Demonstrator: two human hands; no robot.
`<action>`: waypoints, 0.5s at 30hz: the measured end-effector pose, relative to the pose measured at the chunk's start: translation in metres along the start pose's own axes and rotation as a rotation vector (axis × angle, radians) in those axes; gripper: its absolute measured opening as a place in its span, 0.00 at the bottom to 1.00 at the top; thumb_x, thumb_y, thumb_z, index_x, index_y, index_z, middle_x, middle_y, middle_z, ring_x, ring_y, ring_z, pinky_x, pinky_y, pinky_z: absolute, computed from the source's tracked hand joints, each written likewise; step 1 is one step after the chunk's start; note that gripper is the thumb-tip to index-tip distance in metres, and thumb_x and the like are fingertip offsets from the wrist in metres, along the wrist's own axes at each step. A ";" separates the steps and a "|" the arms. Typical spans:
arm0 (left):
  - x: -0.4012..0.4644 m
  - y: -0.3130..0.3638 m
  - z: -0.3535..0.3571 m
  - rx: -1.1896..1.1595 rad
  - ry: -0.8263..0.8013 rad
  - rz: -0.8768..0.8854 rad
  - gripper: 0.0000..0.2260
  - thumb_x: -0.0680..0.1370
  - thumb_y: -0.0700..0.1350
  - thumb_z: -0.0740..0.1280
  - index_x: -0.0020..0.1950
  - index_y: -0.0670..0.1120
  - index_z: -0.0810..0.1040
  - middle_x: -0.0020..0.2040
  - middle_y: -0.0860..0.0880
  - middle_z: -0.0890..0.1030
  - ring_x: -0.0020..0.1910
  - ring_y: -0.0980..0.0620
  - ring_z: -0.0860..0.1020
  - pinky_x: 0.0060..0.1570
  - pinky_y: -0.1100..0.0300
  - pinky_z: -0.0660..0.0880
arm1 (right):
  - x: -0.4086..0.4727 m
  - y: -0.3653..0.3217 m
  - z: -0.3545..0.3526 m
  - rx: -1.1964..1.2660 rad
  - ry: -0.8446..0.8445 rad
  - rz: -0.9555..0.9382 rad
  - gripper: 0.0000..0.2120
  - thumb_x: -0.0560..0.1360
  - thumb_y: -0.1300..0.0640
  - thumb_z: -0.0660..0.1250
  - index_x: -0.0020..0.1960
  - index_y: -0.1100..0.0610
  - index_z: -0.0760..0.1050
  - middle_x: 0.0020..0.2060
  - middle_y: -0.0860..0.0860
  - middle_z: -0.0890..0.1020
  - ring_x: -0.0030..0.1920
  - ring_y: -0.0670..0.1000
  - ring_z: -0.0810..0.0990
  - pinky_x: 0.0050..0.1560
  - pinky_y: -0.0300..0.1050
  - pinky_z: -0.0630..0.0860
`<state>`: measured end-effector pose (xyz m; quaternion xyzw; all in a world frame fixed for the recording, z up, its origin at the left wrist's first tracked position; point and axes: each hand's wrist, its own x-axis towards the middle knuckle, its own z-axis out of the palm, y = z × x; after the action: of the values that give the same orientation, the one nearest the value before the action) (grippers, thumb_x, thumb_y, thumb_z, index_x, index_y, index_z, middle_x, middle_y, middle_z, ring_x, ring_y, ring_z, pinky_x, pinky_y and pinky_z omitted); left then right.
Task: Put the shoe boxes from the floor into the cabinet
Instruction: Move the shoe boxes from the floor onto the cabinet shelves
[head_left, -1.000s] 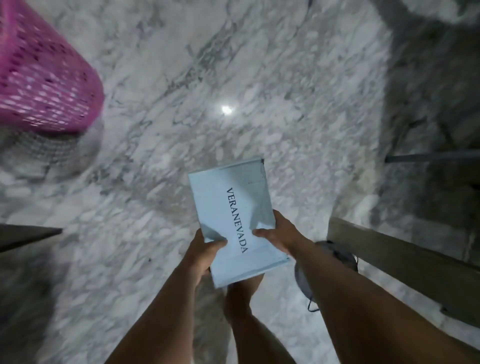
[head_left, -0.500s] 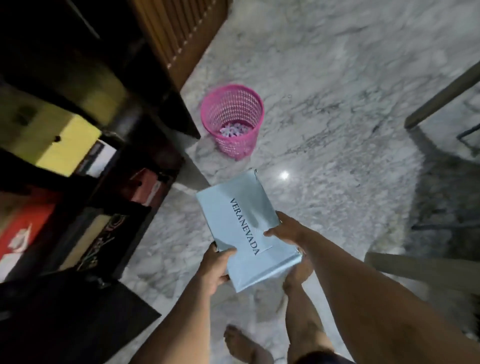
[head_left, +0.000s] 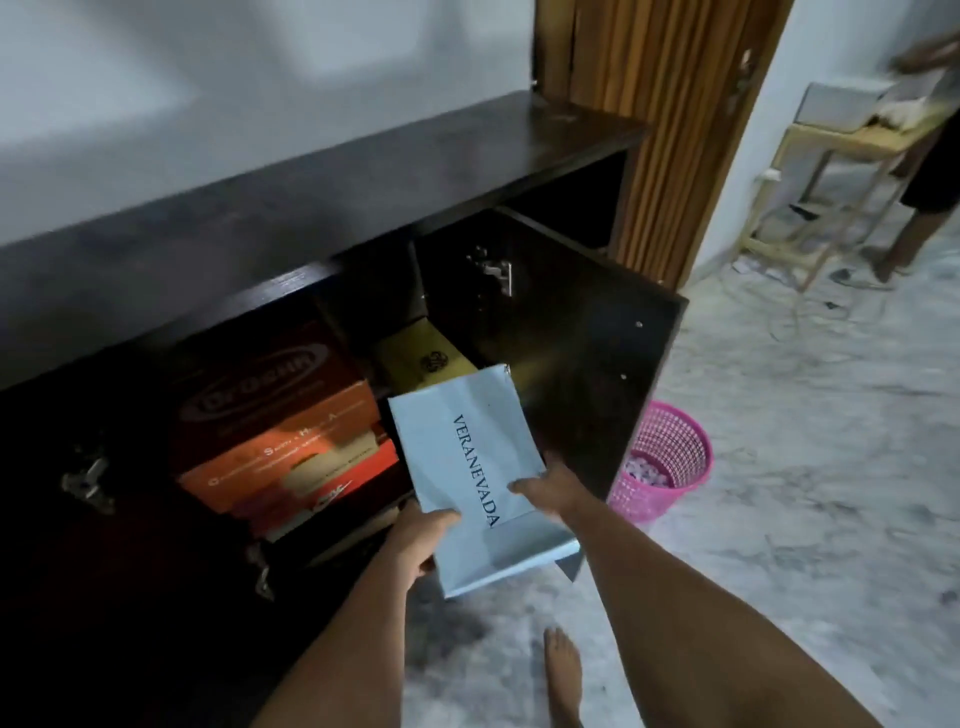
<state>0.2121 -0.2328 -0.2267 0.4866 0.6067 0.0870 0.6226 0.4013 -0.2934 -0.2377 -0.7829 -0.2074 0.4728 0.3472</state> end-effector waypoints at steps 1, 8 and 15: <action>0.014 0.015 -0.008 -0.022 0.019 0.018 0.06 0.75 0.41 0.72 0.46 0.47 0.76 0.46 0.49 0.83 0.47 0.49 0.81 0.47 0.56 0.75 | 0.013 -0.021 0.003 0.006 -0.021 0.004 0.27 0.77 0.61 0.73 0.72 0.61 0.67 0.64 0.58 0.78 0.57 0.57 0.80 0.53 0.46 0.79; 0.146 0.113 -0.040 -0.093 0.080 0.080 0.22 0.71 0.42 0.75 0.65 0.42 0.79 0.61 0.43 0.83 0.55 0.44 0.82 0.58 0.49 0.79 | 0.157 -0.141 0.015 -0.213 0.004 -0.120 0.45 0.73 0.47 0.75 0.81 0.54 0.54 0.75 0.55 0.70 0.71 0.58 0.74 0.66 0.49 0.74; 0.255 0.169 -0.047 -0.080 0.197 -0.055 0.11 0.80 0.39 0.66 0.63 0.41 0.75 0.56 0.41 0.79 0.51 0.42 0.77 0.54 0.48 0.74 | 0.291 -0.209 0.042 -0.434 -0.161 -0.141 0.05 0.83 0.55 0.64 0.48 0.53 0.75 0.45 0.52 0.78 0.43 0.49 0.77 0.47 0.42 0.74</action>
<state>0.3173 0.0550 -0.2673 0.4335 0.6741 0.1415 0.5811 0.5006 0.0515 -0.2698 -0.7826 -0.3854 0.4524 0.1852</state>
